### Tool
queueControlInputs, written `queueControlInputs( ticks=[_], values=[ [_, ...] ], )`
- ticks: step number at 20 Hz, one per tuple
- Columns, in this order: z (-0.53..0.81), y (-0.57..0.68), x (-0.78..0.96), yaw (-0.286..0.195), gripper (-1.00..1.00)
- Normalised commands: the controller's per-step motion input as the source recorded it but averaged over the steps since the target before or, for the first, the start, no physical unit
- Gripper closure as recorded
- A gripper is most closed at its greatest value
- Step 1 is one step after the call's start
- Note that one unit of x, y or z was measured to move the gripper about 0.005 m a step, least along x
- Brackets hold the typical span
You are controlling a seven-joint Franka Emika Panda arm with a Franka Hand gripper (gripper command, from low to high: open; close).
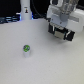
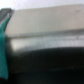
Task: Open the kcup holder, insert the kcup into the holder, and close the kcup holder
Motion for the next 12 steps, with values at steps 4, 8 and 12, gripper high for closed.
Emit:
queueControlInputs(
  ticks=[4, 8, 12],
  values=[
    [0.10, -0.45, 0.87, -0.070, 1.00],
    [0.10, -0.46, 0.83, -0.067, 1.00],
    [0.08, -0.38, 0.65, -0.075, -1.00]
  ],
)
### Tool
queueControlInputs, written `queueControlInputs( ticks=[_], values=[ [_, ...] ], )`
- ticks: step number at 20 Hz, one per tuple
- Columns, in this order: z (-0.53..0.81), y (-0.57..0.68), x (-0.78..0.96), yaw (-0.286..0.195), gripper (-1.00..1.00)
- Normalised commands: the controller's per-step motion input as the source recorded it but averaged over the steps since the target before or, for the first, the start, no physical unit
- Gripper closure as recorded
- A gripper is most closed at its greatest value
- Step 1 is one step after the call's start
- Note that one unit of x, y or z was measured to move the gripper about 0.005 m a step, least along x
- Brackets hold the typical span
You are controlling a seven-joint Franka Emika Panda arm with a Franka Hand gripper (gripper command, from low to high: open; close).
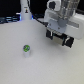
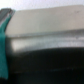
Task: Open the kcup holder, insert the kcup into the holder, and close the kcup holder
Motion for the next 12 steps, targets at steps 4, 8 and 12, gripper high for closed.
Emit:
queueControlInputs(
  ticks=[4, 8, 12],
  values=[
    [0.08, -0.14, 0.27, -0.064, -1.00],
    [0.13, -0.11, 0.24, -0.043, -1.00],
    [0.46, -0.33, 0.12, -0.144, -1.00]
  ],
)
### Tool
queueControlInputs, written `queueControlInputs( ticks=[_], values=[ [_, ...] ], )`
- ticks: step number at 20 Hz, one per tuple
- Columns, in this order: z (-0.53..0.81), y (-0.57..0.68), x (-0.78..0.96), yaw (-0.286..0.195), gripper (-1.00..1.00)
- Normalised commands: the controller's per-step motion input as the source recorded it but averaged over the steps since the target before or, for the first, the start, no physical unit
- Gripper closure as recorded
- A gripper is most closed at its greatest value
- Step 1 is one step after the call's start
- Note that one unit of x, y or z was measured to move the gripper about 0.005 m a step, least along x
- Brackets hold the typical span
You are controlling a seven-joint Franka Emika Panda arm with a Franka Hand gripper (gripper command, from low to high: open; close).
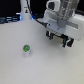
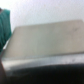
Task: Open the kcup holder, insert the kcup into the holder, and close the kcup holder
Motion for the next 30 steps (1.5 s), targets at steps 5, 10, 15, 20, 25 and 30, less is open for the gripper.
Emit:
queueControlInputs(
  ticks=[5, 10, 15, 20, 25, 30],
  values=[
    [0.42, -0.49, 0.09, -0.194, -1.00],
    [0.35, -0.53, 0.00, -0.233, -1.00],
    [0.24, -0.51, 0.00, -0.262, -1.00],
    [0.08, -0.47, -0.04, -0.281, -1.00],
    [0.00, -0.41, -0.15, -0.301, -1.00],
    [-0.11, -0.42, -0.22, -0.302, -1.00]
  ],
)
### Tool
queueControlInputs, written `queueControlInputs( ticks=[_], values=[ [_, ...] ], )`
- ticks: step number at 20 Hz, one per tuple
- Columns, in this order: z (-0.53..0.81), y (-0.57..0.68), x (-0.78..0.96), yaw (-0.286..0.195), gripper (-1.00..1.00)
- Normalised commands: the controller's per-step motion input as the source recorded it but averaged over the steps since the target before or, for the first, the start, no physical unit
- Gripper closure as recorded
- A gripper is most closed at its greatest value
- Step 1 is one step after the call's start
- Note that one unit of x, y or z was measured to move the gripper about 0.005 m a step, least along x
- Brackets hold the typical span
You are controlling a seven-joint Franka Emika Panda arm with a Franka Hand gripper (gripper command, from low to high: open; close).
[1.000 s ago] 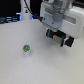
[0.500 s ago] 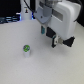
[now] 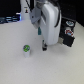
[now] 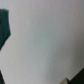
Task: Open the kcup holder, insert the kcup into the holder, and close the kcup holder
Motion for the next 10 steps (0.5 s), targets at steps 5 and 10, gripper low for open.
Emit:
queueControlInputs(
  ticks=[5, 10],
  values=[
    [-0.27, -0.43, -0.26, -0.304, -1.00],
    [-0.31, -0.43, -0.28, -0.305, -1.00]
  ],
)
